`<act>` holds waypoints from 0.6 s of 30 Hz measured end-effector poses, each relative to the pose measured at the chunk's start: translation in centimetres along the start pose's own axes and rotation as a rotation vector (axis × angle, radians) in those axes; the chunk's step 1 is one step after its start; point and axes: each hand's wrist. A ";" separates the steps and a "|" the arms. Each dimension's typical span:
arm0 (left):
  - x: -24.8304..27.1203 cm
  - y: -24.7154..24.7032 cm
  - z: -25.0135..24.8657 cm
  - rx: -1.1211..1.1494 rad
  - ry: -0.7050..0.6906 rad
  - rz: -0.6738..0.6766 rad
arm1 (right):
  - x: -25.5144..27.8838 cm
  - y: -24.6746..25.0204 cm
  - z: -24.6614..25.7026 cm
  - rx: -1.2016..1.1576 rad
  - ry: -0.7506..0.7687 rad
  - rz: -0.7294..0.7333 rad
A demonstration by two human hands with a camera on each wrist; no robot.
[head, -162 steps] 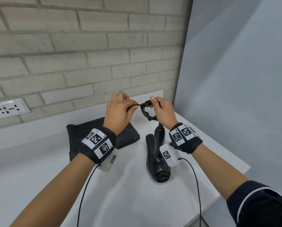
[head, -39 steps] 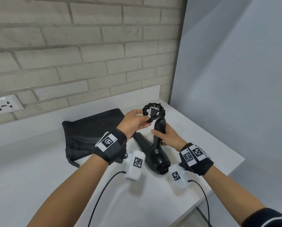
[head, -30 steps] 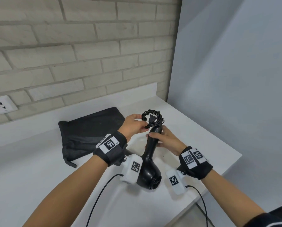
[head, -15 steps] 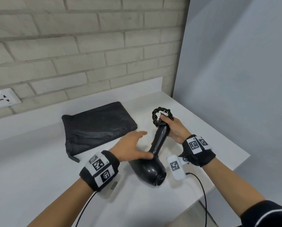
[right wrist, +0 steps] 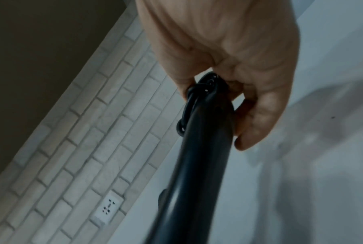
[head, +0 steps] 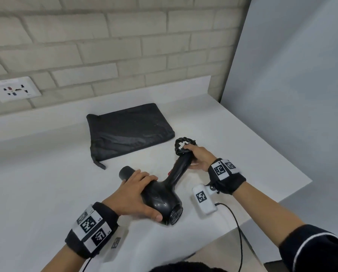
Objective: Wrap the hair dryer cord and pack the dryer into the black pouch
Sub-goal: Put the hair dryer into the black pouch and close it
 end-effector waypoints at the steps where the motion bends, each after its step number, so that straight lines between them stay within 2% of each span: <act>1: 0.4 0.3 0.5 0.011 0.014 0.004 | 0.1 -0.5 0.0 0.056 -0.009 0.004; 7: 1.6 1.6 1.9 0.039 0.036 -0.003 | -0.2 -2.6 -1.3 0.285 -0.019 -0.040; 12: 1.7 1.3 2.5 0.066 0.047 0.013 | -0.7 -2.6 -2.6 0.653 0.238 -0.148; 18: 2.2 1.2 2.0 0.068 0.089 0.056 | -1.1 -2.6 -2.6 0.919 0.331 -0.182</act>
Point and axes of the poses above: each hand's wrist, its own x-axis away from the middle knuckle, its own y-axis out of the back of the hand, z = x × y, and after that the axes turned 13 degrees about -z, right-handed
